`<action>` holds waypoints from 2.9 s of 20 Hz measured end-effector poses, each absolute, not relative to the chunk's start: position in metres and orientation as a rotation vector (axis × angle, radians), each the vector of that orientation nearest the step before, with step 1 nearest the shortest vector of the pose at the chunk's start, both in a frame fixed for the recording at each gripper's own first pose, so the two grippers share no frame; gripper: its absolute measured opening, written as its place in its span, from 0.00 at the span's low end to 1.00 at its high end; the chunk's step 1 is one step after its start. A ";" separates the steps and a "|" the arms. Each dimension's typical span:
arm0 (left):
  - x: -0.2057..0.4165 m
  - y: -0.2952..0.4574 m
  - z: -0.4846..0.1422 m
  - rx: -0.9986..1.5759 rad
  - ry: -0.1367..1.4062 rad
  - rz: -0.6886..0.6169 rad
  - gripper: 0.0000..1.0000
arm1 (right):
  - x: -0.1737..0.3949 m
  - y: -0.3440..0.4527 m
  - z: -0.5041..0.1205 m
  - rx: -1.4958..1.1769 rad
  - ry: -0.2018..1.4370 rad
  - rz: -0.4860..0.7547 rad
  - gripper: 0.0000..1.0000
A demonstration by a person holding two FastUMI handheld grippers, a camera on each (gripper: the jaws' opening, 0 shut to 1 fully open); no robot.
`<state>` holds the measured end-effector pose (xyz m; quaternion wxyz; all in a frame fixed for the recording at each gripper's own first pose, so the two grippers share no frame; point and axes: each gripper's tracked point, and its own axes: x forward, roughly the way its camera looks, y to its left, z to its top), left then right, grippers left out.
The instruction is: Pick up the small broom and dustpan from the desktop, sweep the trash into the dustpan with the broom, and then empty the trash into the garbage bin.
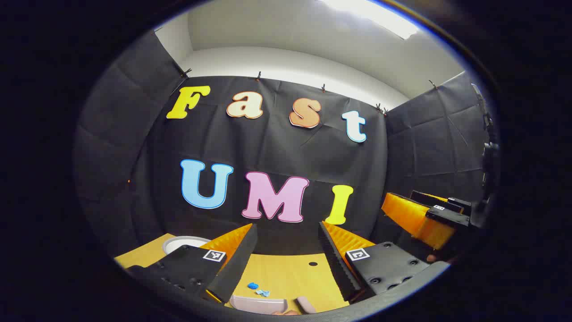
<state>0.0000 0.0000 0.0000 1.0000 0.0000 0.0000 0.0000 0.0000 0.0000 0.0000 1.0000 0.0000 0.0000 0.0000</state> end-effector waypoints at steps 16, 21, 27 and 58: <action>0.010 0.011 0.007 0.007 -0.014 0.011 0.81 | 0.010 0.004 -0.006 0.014 0.008 0.015 0.96; 0.017 0.013 0.000 0.008 0.005 0.009 0.80 | 0.021 0.013 -0.019 0.003 0.037 0.031 0.96; 0.024 0.020 -0.010 0.010 0.032 0.016 0.80 | 0.029 0.010 -0.030 -0.001 0.058 0.019 0.96; 0.007 0.046 -0.160 0.059 0.500 0.025 0.81 | 0.030 0.014 -0.226 0.033 0.580 -0.016 0.97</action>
